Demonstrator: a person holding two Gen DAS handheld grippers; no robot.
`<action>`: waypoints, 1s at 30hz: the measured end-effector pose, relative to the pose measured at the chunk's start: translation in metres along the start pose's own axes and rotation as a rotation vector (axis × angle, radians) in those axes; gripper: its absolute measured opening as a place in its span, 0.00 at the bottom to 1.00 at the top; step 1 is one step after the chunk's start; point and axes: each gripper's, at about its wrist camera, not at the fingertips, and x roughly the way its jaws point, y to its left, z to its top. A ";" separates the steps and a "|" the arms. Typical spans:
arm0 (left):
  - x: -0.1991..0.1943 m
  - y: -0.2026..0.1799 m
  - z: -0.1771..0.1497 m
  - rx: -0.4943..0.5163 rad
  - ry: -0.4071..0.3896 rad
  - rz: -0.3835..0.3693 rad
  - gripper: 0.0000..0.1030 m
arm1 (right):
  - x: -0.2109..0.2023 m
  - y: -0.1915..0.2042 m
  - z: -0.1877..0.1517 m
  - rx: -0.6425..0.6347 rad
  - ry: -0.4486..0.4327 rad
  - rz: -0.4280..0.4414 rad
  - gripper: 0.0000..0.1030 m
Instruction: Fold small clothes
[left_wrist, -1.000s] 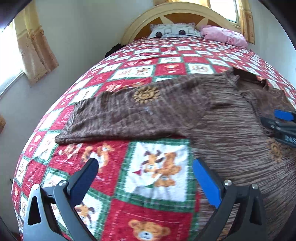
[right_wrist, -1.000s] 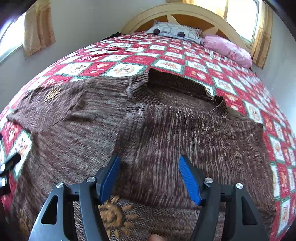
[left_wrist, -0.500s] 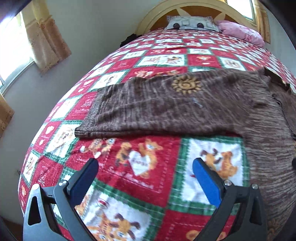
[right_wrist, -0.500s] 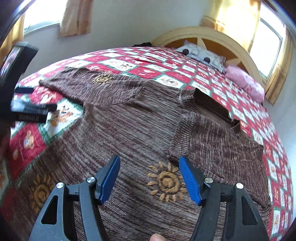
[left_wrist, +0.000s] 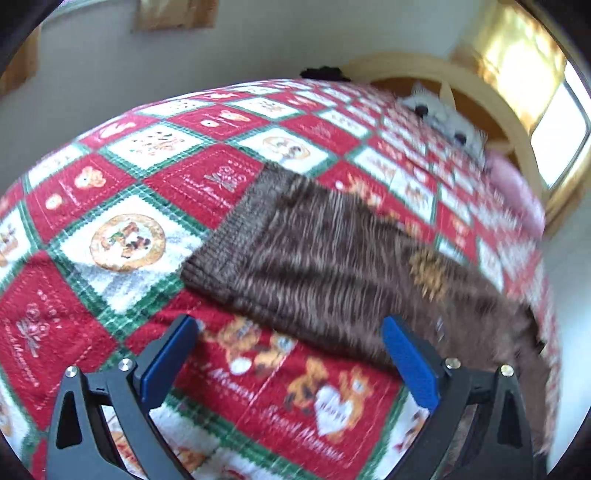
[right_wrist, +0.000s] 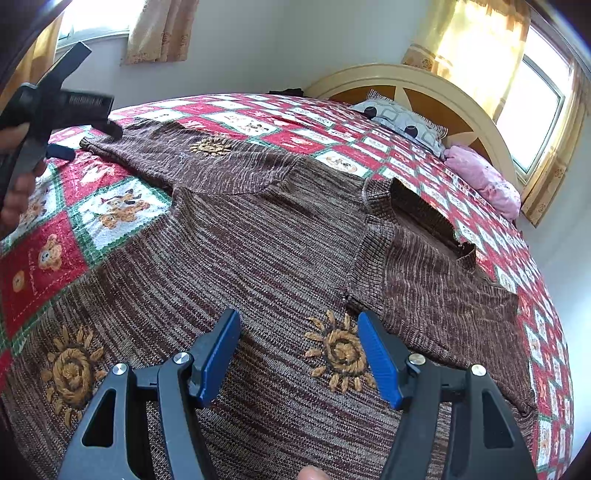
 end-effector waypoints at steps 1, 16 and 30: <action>0.002 0.000 0.001 -0.012 -0.004 -0.004 0.97 | 0.001 0.000 0.000 0.002 0.001 0.002 0.65; 0.021 0.025 0.027 -0.156 -0.065 -0.019 0.10 | 0.001 0.004 -0.001 -0.006 -0.001 -0.015 0.65; -0.038 -0.045 0.031 0.047 -0.172 -0.149 0.07 | -0.017 -0.053 -0.002 0.177 -0.041 0.058 0.66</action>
